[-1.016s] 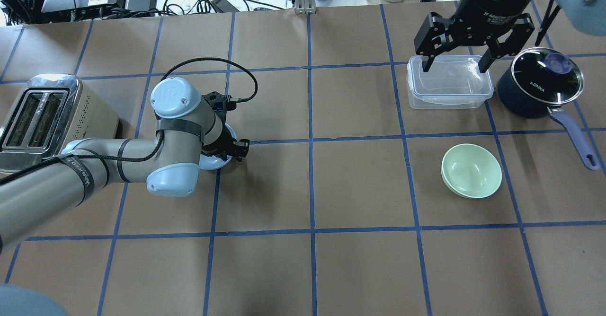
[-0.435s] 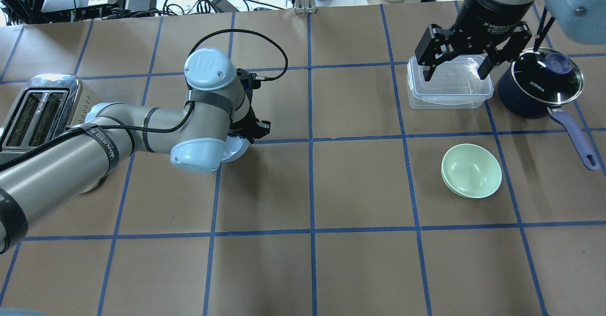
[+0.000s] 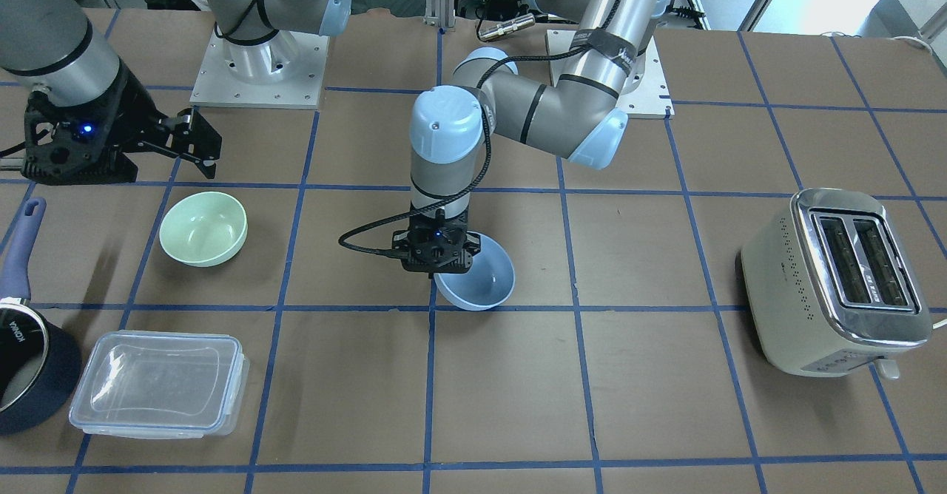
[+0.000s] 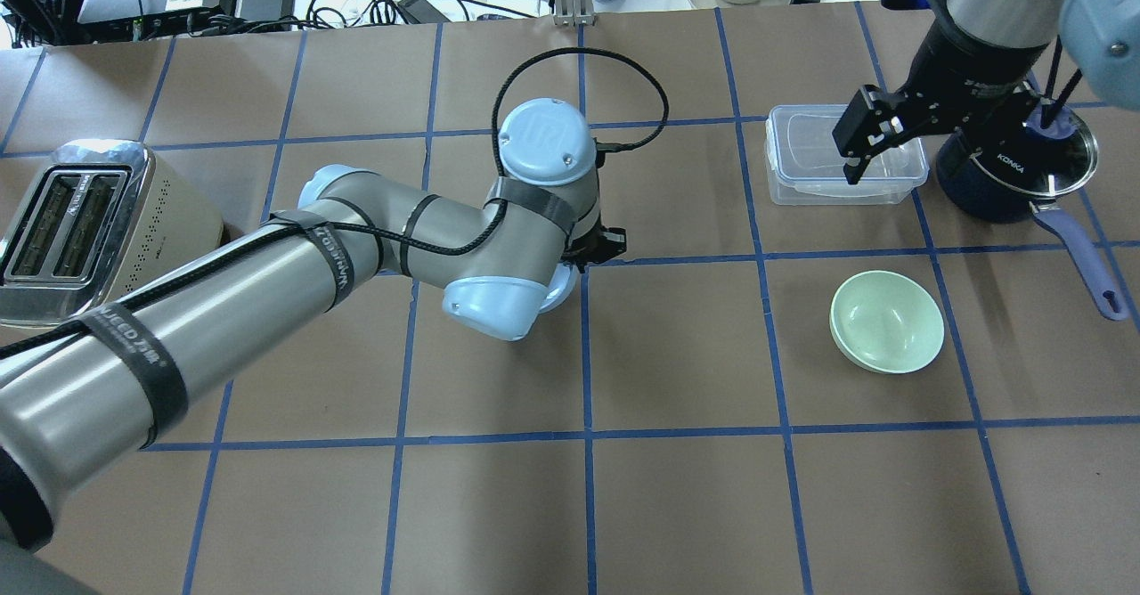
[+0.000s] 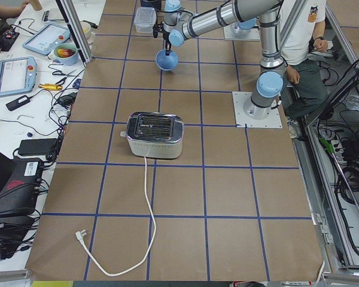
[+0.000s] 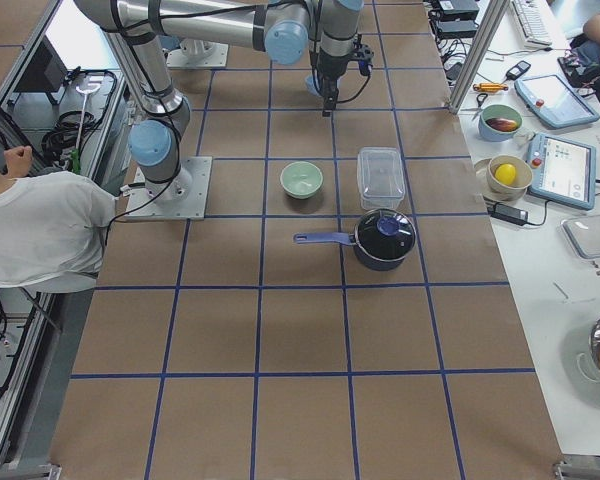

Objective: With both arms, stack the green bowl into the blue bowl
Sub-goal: 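Slide the light blue bowl with the left gripper toward the table center, then release the blue bowl and raise the left gripper while the right grasps the green bowl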

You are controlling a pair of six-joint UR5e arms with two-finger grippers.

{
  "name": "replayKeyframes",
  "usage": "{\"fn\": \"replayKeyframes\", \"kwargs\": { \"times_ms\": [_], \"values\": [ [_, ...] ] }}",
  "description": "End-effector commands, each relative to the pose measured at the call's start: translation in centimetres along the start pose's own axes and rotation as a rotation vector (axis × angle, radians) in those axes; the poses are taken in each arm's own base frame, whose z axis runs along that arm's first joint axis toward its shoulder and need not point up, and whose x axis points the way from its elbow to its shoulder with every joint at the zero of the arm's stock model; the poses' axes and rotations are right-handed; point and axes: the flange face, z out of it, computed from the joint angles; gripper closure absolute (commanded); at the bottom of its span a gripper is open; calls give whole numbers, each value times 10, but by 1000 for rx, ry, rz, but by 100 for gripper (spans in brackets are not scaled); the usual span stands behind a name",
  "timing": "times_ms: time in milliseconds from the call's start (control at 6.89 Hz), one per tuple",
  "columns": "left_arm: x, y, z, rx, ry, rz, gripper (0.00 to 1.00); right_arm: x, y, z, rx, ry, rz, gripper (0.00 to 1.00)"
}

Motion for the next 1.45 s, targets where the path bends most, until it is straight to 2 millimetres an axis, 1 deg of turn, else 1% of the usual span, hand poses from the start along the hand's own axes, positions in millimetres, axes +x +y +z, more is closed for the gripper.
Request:
{"fn": "replayKeyframes", "kwargs": {
  "times_ms": [0,145,290,435,581,726,871,1016,1161,1306],
  "values": [
    [28,0,13,5,-2,16,99,48,7,68,9,-4,-13,0],
    [31,3,11,15,-8,22,40,78,17,102,38,2,-44,0],
    [28,-11,-22,93,19,33,0,98,33,139,50,-5,-11,0],
    [4,-36,-61,143,29,41,0,104,49,174,83,-1,16,0],
    [-53,-68,-95,114,-8,97,0,103,55,195,129,23,10,0],
    [-107,-83,-143,21,29,100,0,105,54,208,124,26,-21,12],
    [-152,-86,-189,-81,10,53,0,105,53,211,118,23,-21,50],
    [-193,-89,-228,-117,8,50,0,105,53,211,115,25,-22,80],
    [-202,-63,-263,-147,-3,84,0,105,53,213,111,23,-24,87],
    [-205,-42,-287,-139,8,196,0,106,51,218,101,20,-40,92]
  ]
}}
